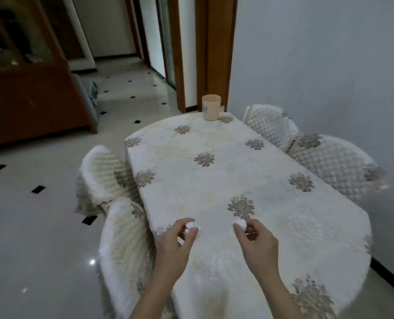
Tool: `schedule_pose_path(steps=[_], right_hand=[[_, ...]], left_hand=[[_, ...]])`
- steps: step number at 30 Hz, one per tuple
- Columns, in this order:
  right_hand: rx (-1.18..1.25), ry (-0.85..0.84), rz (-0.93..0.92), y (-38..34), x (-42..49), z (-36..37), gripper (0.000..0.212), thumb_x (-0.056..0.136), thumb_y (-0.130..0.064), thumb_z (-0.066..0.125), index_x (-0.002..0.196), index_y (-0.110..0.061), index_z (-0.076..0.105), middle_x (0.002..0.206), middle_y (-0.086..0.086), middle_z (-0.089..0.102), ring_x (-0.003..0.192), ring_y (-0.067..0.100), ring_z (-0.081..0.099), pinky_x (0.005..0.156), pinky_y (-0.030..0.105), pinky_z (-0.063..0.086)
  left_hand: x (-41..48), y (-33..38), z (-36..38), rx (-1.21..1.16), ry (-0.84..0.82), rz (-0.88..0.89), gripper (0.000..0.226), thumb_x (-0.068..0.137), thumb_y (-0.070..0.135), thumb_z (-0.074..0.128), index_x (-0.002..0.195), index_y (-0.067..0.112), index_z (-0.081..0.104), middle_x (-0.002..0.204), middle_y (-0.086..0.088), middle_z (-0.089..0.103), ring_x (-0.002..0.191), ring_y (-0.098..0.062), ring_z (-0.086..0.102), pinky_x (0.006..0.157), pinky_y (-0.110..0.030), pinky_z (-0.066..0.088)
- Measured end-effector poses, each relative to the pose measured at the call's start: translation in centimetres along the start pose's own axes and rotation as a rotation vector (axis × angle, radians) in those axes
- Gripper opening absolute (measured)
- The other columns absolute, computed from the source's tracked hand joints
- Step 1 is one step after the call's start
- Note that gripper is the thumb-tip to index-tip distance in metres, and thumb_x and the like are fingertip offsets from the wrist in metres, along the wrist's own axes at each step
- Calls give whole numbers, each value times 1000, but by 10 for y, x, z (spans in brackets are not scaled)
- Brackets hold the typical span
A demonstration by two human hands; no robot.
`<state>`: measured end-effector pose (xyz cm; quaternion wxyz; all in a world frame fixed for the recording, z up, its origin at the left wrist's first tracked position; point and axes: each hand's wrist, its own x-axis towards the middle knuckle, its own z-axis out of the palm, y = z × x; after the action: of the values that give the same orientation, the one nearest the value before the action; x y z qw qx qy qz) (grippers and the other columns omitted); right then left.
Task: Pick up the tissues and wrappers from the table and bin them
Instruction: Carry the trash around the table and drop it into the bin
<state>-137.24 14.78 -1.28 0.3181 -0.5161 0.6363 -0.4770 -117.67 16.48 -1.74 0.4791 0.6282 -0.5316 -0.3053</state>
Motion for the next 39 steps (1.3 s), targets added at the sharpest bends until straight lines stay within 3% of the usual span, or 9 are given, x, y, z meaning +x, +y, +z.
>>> schedule_pose_path(steps=[9,13,16,19,27,31,35,39], right_hand=[[63,-367,-84,-28,-46,83,13,86,-25,73,77,-31,67,67,-9,68,69,2,62,58,8,43],[64,-507,-154,-51,-70,125,11,86,-25,71,79,-32,67,73,-21,69,71,-4,63,60,7,43],[50,-589,-215,-65,-91,157,5,86,-30,72,83,-31,68,71,-13,69,75,-6,62,61,10,42],[43,-660,-245,-73,-108,189,5,87,-29,71,85,-26,69,71,-10,68,73,-6,61,59,5,41],[40,-717,-231,-102,-143,287,7,87,-32,71,81,-31,68,71,-9,69,73,-4,62,60,8,42],[5,-708,-195,-128,-156,355,9,87,-34,71,79,-31,67,70,-9,69,73,-3,63,62,12,42],[-4,-674,-197,-162,-170,416,9,87,-33,71,81,-28,68,68,-11,67,70,-10,60,60,4,41],[-6,-657,-202,-183,-177,456,10,88,-32,71,80,-25,70,67,-11,67,69,-8,61,60,2,40]], left_hand=[[-68,-20,-94,70,339,-160,18,90,25,67,93,42,67,79,17,68,72,0,61,62,-15,47],[-93,-32,-140,98,484,-207,14,89,28,68,96,39,68,76,7,68,67,-10,61,63,-31,53],[-112,-41,-171,112,570,-226,14,90,27,66,93,40,67,83,18,68,72,-4,62,65,-24,52],[-124,-57,-200,98,655,-258,13,90,26,66,92,38,67,85,18,67,75,-4,62,66,-20,50],[-112,-105,-294,47,752,-303,12,91,22,65,91,34,67,82,4,68,78,-10,60,64,-21,48],[-84,-126,-358,30,744,-306,15,91,21,64,90,36,66,85,14,66,79,-4,60,64,-12,44],[-59,-144,-420,12,712,-290,15,93,19,63,90,33,65,81,26,66,77,1,60,64,-12,43],[-36,-158,-467,15,697,-275,15,93,19,62,89,33,65,82,20,66,78,1,60,64,-12,43]])
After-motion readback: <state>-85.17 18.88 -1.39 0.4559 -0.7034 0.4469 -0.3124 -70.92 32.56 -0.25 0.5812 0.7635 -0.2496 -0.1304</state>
